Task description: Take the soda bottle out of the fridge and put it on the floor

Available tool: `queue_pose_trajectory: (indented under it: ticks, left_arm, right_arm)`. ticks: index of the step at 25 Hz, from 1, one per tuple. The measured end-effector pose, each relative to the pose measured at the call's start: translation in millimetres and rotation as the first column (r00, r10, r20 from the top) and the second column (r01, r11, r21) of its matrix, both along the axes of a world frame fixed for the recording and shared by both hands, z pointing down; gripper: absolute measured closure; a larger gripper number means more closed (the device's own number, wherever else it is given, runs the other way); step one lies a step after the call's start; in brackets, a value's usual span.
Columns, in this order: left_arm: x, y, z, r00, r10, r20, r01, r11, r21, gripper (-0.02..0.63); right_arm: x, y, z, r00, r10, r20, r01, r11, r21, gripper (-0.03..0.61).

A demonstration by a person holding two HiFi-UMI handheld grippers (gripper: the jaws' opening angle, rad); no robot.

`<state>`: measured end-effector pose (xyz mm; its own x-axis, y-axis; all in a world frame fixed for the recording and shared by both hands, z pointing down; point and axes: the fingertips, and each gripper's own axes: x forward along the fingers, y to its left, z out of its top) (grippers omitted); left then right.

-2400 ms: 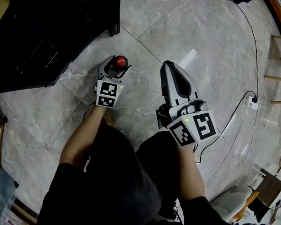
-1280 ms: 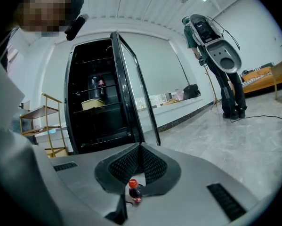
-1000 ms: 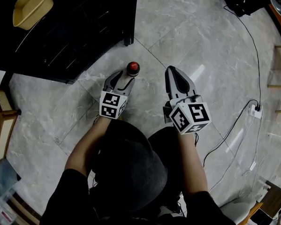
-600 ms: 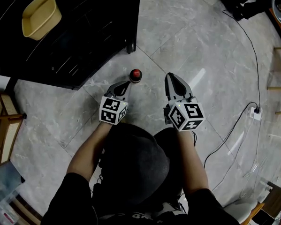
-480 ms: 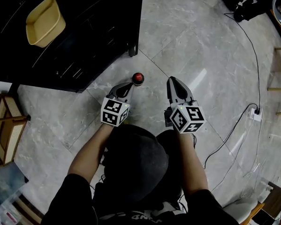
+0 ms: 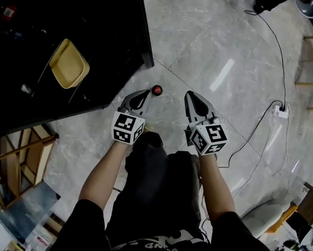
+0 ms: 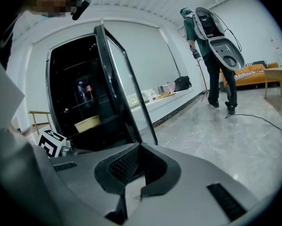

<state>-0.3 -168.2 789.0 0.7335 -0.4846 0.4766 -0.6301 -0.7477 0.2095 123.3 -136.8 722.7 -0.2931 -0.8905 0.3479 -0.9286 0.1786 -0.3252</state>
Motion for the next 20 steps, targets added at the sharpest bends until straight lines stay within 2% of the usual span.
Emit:
queue_pose_trajectory:
  ticks: [4, 11, 20]
  left_arm:
    - [12.6, 5.4, -86.8, 0.999, 0.036, -0.001, -0.036, 0.999, -0.005, 0.607]
    - [28.2, 6.3, -239.8, 0.998, 0.055, -0.024, -0.054, 0.998, 0.013, 0.607]
    - [44.4, 14.4, -398.4, 0.997, 0.021, -0.081, -0.018, 0.999, 0.036, 0.607]
  right_arm:
    - [-1.4, 1.8, -82.3, 0.999, 0.012, 0.035, -0.012, 1.0, -0.007, 0.555]
    - [-2.6, 10.0, -207.3, 1.0, 0.015, 0.01, -0.015, 1.0, -0.019, 0.555]
    - [24.6, 34.2, -348.8, 1.0, 0.011, 0.022, -0.011, 1.0, 0.023, 0.555]
